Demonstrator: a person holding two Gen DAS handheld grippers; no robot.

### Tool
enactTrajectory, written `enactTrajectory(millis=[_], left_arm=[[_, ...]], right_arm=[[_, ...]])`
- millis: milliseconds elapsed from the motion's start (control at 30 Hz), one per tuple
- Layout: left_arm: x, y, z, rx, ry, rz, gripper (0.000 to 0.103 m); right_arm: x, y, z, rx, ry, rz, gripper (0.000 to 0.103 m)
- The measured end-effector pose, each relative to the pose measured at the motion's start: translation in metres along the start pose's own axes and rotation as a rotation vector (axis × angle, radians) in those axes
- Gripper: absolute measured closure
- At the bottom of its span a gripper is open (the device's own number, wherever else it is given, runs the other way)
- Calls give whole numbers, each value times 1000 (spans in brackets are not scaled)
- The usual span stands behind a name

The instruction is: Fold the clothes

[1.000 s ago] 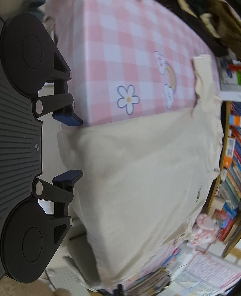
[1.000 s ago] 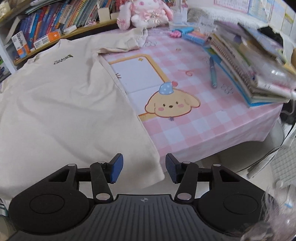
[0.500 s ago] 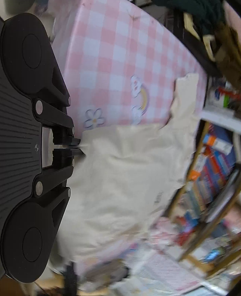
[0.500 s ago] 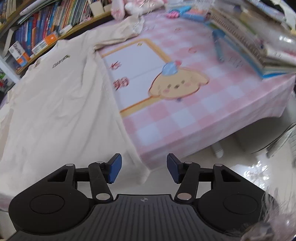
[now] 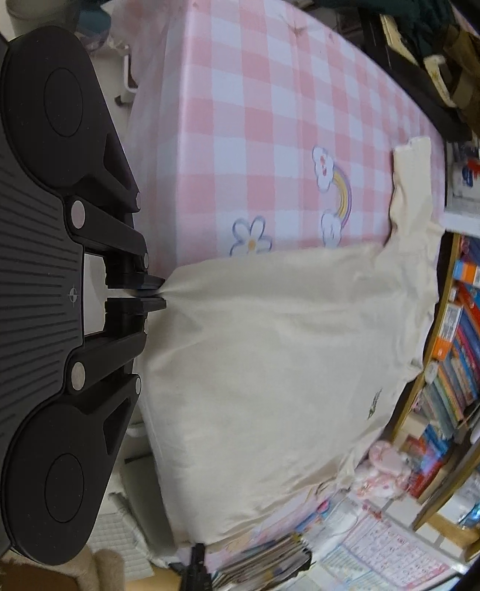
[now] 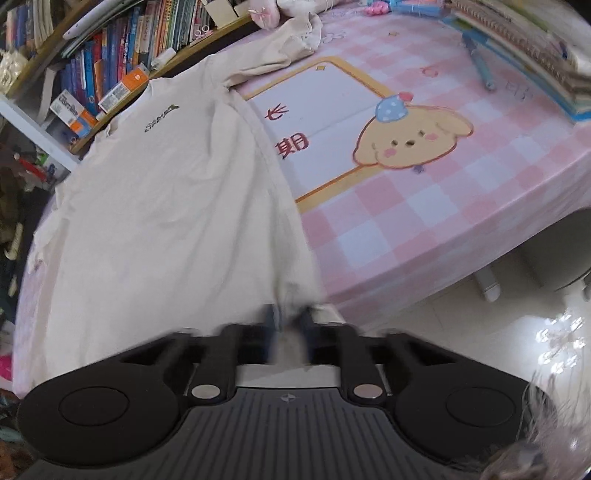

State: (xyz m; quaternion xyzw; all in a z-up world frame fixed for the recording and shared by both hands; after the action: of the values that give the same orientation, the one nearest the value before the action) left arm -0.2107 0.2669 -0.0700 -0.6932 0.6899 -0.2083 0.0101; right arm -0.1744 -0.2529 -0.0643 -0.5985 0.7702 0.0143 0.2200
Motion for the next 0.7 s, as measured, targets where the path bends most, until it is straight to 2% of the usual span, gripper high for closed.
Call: enactTrajectory(millis=[67, 167, 267, 333, 367, 400, 433, 567, 700], left_arm=[[5, 2, 6, -30, -7, 23, 100], [5, 5, 12, -53, -66, 25, 96], [-1, 2, 1, -24, -92, 34, 92], [-4, -3, -12, 36, -115, 37, 81], [-5, -6, -19, 68, -127, 39, 77], [-6, -9, -26, 101, -139, 40, 69], [-7, -14, -31, 133, -146, 36, 65], [7, -31, -31, 190, -109, 48, 62], [35, -49, -14, 191, -106, 94, 44]], right_arm=[[3, -1, -7, 21, 37, 13, 95], [3, -1, -6, -1, 78, -2, 95], [-2, 0, -5, -21, 85, -16, 93], [-5, 1, -7, -17, 91, -22, 85], [-6, 2, -11, -4, 95, -25, 72], [-7, 4, -14, 8, 99, -29, 63], [-9, 4, -17, 21, 100, -30, 63], [-17, -4, -27, 62, 100, -33, 62], [-28, -20, -29, 89, 101, -63, 53]])
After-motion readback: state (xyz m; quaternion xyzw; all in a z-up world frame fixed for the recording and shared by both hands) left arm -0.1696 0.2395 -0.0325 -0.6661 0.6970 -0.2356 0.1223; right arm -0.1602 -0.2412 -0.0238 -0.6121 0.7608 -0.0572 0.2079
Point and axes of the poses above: each gripper's, at about its wrist camera, not at the fingertips, and z roughly the way its jaws point, x to its right, y to its underside, the point moved 1 cm from there along z, roughly the way its jaws point, and after that the axes turned 13 degrees about -x, right-handed, at the moved point
